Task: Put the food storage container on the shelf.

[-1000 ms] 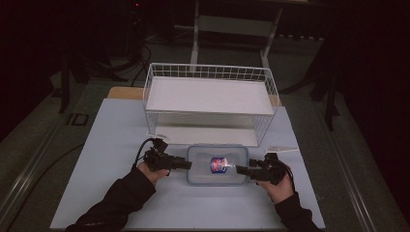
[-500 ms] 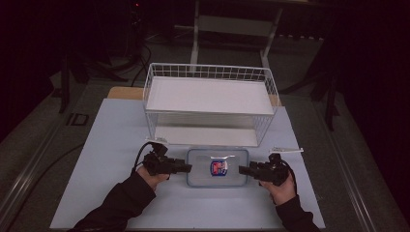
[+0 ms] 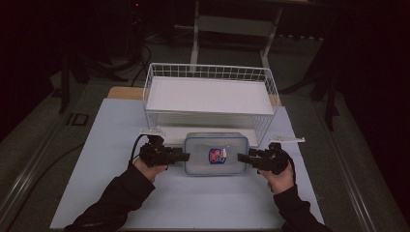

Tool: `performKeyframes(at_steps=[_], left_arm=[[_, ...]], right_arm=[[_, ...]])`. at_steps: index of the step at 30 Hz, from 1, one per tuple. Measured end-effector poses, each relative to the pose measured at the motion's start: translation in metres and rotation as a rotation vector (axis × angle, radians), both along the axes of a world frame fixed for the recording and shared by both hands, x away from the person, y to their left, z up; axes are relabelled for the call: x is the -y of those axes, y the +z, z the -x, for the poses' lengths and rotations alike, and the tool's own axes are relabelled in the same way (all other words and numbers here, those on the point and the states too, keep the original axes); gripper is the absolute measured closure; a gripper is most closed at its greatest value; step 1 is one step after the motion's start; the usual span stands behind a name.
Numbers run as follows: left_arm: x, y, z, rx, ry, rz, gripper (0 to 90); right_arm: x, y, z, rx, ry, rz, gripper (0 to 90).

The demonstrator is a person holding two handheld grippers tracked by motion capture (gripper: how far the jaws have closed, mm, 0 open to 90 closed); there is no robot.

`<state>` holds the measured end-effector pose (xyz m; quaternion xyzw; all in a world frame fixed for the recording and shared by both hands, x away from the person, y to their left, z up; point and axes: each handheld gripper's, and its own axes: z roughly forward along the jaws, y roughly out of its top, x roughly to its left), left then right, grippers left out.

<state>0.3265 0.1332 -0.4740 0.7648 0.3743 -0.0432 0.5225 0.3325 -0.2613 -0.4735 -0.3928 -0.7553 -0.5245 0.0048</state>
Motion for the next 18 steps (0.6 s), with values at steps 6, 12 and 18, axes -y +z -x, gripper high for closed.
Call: performKeyframes(at_steps=[6, 12, 18], left_arm=[[-0.002, 0.0, -0.018, 0.037, 0.029, -0.002, 57.0], [0.0, -0.012, -0.033, 0.017, 0.052, 0.014, 56.2], [-0.001, -0.023, -0.047, 0.007, 0.081, 0.02, 55.7]], right_arm=[[-0.004, 0.003, -0.02, 0.028, -0.012, -0.016, 43.6], [-0.006, -0.006, -0.036, 0.012, -0.034, -0.009, 43.6], [-0.009, -0.016, -0.048, 0.008, -0.054, -0.018, 43.4]])
